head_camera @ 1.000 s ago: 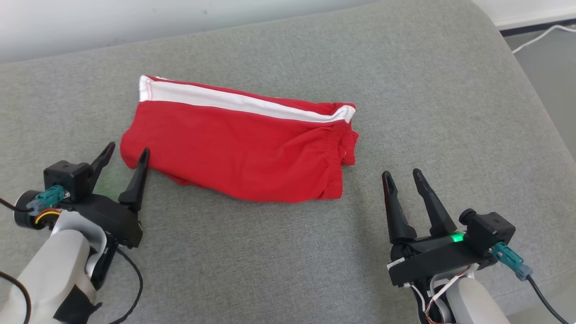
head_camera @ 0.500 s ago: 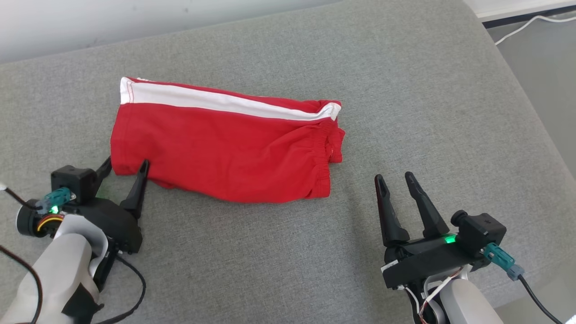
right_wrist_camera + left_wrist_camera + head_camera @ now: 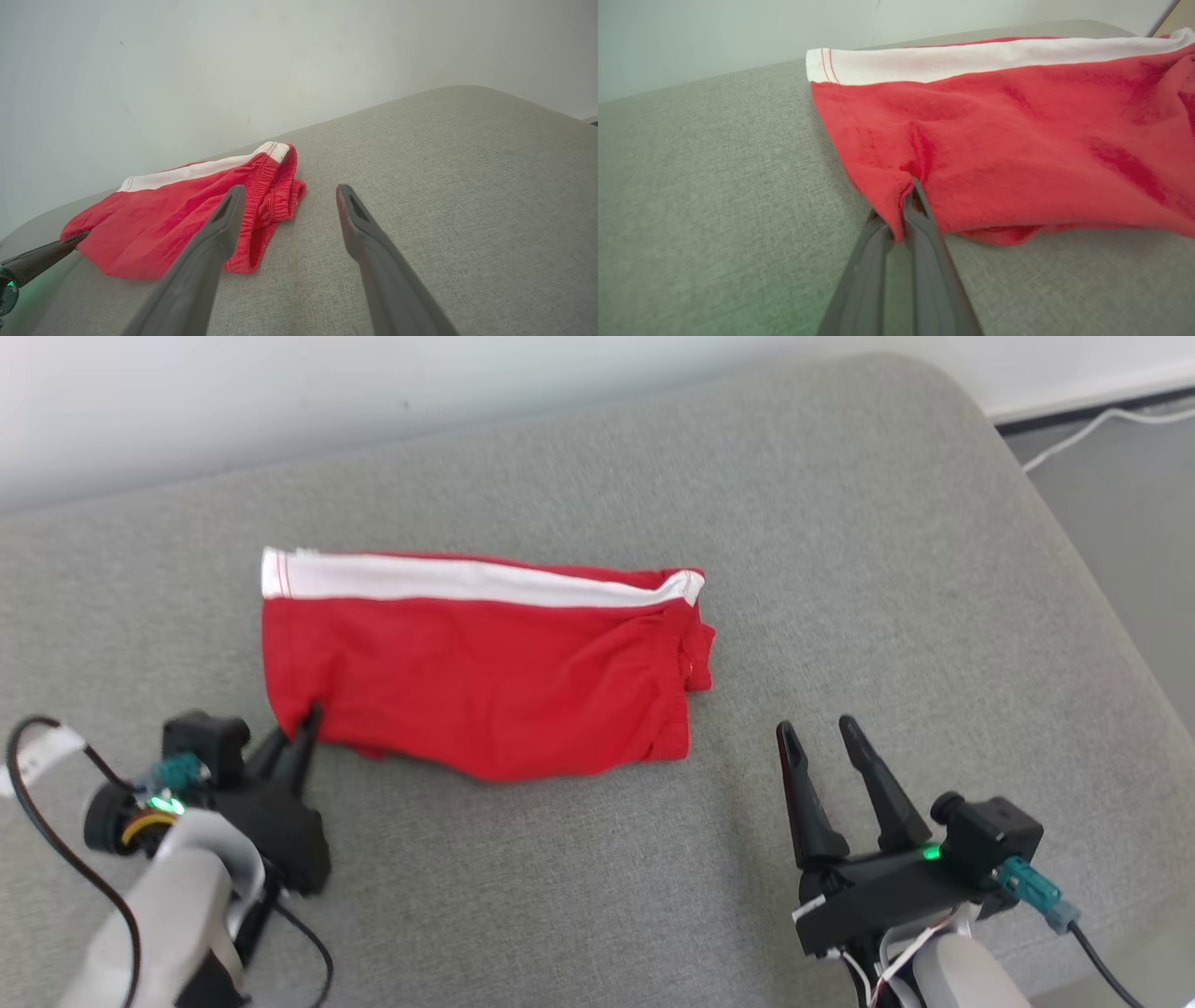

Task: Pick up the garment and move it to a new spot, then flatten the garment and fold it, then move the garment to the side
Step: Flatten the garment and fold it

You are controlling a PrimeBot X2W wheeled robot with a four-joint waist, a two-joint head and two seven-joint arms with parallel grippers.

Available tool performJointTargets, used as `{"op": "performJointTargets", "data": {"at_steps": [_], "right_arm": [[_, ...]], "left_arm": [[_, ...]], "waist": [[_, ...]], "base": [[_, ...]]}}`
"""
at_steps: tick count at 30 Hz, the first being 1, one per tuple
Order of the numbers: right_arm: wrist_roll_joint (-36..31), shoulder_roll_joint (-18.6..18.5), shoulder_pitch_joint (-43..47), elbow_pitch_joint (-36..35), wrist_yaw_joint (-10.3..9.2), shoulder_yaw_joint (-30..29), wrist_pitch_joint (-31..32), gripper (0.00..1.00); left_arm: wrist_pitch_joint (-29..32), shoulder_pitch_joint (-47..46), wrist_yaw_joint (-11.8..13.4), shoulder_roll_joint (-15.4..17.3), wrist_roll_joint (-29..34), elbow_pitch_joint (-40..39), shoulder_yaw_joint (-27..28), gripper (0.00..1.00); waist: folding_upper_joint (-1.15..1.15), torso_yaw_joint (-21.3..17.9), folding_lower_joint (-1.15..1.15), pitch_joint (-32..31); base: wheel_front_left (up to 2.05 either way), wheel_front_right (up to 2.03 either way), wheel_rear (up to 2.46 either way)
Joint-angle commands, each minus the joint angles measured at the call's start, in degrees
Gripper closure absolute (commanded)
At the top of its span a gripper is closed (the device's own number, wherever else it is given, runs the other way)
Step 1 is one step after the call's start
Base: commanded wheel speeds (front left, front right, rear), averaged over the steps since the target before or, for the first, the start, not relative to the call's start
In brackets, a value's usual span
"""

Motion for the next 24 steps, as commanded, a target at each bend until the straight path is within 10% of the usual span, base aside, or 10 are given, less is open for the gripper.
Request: {"op": "performJointTargets", "data": {"at_steps": [1,24], "right_arm": [[-0.21,-0.14,1.26,0.36,-0.06,-0.02,-0.21,0.00],[0.34,-1.04,6.43,0.31,-0.06,-2.55,1.20,0.00]], "left_arm": [[-0.08,2.54,0.39,-0.45,0.12,-0.56,0.47,1.00],[-0.11,13.99,2.02,-4.71,2.17,-8.18,2.10,1.00]], "waist": [[0.00,1.41,0.00,-2.57],[0.00,8.16,0.00,-7.61]], "base": [[0.00,0.00,0.00],[0.00,0.00,0.00]]}}
